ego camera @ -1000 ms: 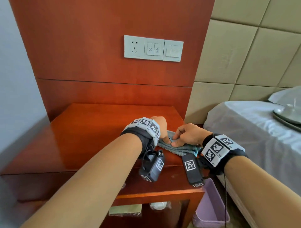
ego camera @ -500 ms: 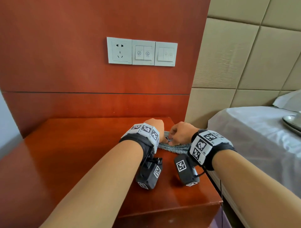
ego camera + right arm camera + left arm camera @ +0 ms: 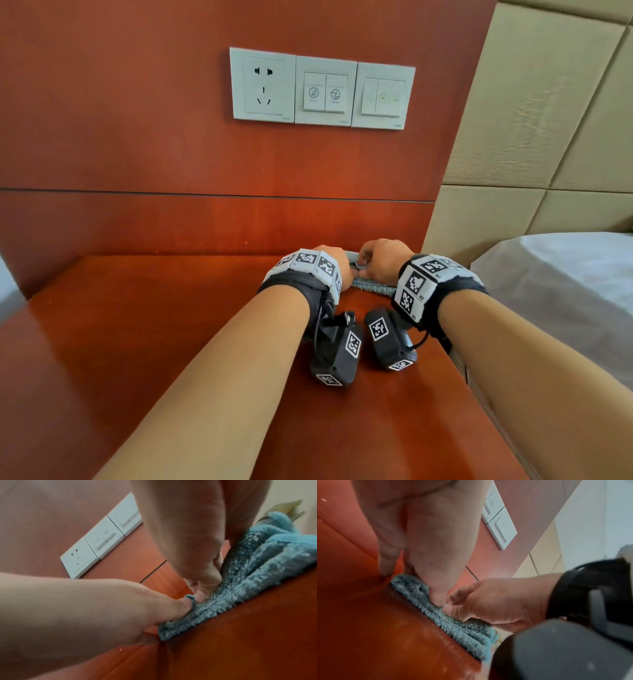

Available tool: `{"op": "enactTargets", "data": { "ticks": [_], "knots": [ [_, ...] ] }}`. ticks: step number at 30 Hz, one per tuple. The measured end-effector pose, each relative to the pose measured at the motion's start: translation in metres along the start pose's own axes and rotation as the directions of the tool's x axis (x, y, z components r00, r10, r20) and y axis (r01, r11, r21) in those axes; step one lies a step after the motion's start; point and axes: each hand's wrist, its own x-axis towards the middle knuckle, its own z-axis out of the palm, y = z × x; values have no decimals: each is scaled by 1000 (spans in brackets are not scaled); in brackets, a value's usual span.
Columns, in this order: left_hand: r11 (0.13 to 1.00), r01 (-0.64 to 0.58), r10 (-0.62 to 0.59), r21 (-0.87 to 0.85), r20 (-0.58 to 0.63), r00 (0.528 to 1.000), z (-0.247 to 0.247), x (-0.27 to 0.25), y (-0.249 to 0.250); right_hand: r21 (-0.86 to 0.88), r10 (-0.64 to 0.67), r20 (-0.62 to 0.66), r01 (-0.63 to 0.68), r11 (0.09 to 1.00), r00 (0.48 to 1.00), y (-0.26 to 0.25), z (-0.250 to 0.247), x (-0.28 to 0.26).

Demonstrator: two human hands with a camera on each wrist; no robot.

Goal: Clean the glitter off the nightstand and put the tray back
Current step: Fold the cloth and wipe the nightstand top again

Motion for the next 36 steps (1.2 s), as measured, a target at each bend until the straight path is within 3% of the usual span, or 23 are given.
{"op": "enactTargets", "data": {
  "ticks": [8,11,16,21,24,26,28,31,33,36],
  "knots": [
    [999,4,-8,35,119,993,-2,16,-12,-83,9,40,-5,996,999,-10,-1,22],
    [1000,14,-14,-1,91,996,-1,17,-26,-57,16,26,-14,998,1000,-10,-2,20],
    [999,-3,0,36,81,997,-13,-6,-43,-48,-6,170,14,999,985,-23,-8,-1],
    [998,46,-47,37,46,998,-20,-41,-74,-126,-118,19,120,985,993,-56,-3,-24],
    [997,77,-77,6,91,993,-30,-79,-84,-36,-155,71,158,987,985,-74,-11,-46],
    [993,105,-98,-53,121,988,-37,-96,-90,106,-159,122,146,984,980,-79,-17,-61],
    [997,79,-78,0,147,986,-43,-107,-96,268,-151,121,115,957,981,-80,-23,-76],
    [910,151,-115,-386,115,987,-61,-135,-85,334,-139,102,98,938,985,-77,-32,-95],
    [795,188,-143,-577,122,982,-66,-146,-76,356,-106,84,69,932,991,-71,-38,-105],
    [707,222,-119,-672,197,973,-66,-153,-60,340,-56,100,18,940,993,-55,-43,-115]
  ]
}}
